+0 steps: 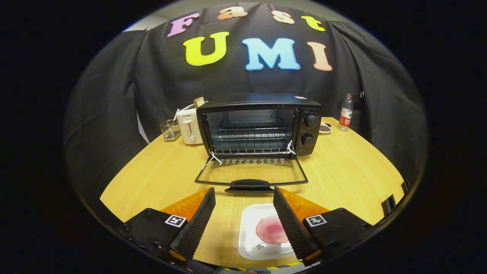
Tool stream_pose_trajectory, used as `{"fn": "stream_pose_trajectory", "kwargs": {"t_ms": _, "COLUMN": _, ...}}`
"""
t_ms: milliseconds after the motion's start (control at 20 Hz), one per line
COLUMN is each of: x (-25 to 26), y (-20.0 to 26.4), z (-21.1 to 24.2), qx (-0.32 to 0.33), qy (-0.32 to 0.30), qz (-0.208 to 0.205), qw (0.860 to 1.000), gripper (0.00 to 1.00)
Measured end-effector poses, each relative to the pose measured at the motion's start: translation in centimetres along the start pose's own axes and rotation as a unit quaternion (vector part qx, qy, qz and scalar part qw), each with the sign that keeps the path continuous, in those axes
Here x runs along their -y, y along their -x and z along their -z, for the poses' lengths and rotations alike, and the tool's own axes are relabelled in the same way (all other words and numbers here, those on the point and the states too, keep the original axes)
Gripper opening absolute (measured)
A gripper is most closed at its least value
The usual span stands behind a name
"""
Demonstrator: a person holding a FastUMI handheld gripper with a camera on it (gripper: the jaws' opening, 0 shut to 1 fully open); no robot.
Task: Open the toaster oven, put the food inside, and close the toaster oven door.
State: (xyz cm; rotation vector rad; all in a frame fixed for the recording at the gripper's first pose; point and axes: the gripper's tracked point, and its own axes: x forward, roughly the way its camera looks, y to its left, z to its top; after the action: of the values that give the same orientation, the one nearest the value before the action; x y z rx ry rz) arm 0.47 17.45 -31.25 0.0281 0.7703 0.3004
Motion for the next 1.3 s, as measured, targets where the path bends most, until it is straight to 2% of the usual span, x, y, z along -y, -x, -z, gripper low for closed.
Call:
{"fn": "stream_pose_trajectory", "kwargs": {"t_ms": 300, "x": 2.1, "y": 2.6, "z": 1.6, "qx": -0.064, "qy": -0.021, "qz": -0.046, "qw": 0.997, "gripper": 0.98}}
{"fn": "stream_pose_trajectory", "kwargs": {"t_ms": 500, "x": 4.9, "y": 2.3, "z": 1.9, "qx": -0.109, "qy": -0.039, "qz": -0.068, "qw": 0.991, "gripper": 0.98}}
{"fn": "stream_pose_trajectory", "kwargs": {"t_ms": 750, "x": 6.9, "y": 1.1, "z": 3.1, "qx": -0.195, "qy": -0.092, "qz": -0.120, "qw": 0.969, "gripper": 0.98}}
{"fn": "stream_pose_trajectory", "kwargs": {"t_ms": 1300, "x": 11.5, "y": -1.4, "z": 6.9, "qx": -0.333, "qy": -0.091, "qz": -0.140, "qw": 0.928, "gripper": 0.99}}
